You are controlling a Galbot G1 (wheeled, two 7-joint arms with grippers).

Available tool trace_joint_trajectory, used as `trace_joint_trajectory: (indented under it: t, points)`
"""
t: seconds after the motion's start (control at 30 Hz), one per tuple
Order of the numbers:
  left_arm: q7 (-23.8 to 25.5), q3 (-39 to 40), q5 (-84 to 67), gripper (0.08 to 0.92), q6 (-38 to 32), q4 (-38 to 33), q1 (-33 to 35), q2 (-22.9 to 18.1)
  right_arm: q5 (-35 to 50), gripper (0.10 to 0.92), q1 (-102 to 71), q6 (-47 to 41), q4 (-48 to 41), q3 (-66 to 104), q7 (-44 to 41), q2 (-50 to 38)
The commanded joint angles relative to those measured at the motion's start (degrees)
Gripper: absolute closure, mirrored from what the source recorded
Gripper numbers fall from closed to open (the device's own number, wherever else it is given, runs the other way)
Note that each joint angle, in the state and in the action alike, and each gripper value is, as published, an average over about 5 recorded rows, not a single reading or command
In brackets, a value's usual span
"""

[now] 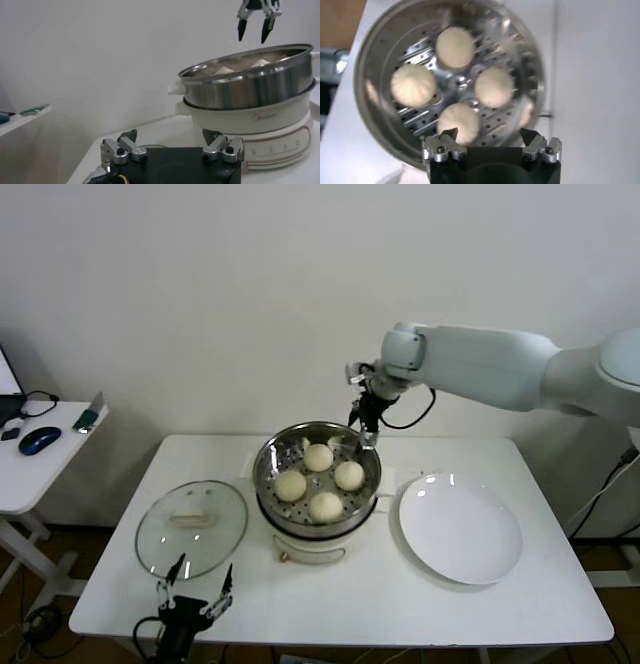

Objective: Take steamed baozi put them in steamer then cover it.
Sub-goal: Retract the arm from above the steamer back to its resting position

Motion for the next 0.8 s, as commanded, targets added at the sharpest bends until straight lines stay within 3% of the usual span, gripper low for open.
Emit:
trace_joint_trajectory:
  t: [0.03,0.23,0.47,0.8]
  points:
    - [-0.43,-0.66,1.27,0.177,0.66,0.08,-1.02,-0.59,-0.66,0.203,-8.80,9.06,7.87,15.44,12.38,-20.23]
    - [-0.55,-1.17,2.53,0.177,1.11,0.28,-1.94,-1.58,-3.60,0.203,-23.26,12.20,12.03,30.96,19.71,-29.50]
    - [-1.04,-2.13,4.65,0.177,1.49,1.32,-3.70,-2.28,-4.72,0.203,-44.91,17.00,14.01,55.33,26.36,-34.47]
    - [-1.87,-2.86,10.48,0.177,2.80,1.13,-4.62,-3.02,-8.99,0.203,-76.42,20.40,20.06,91.51,34.77,-32.48]
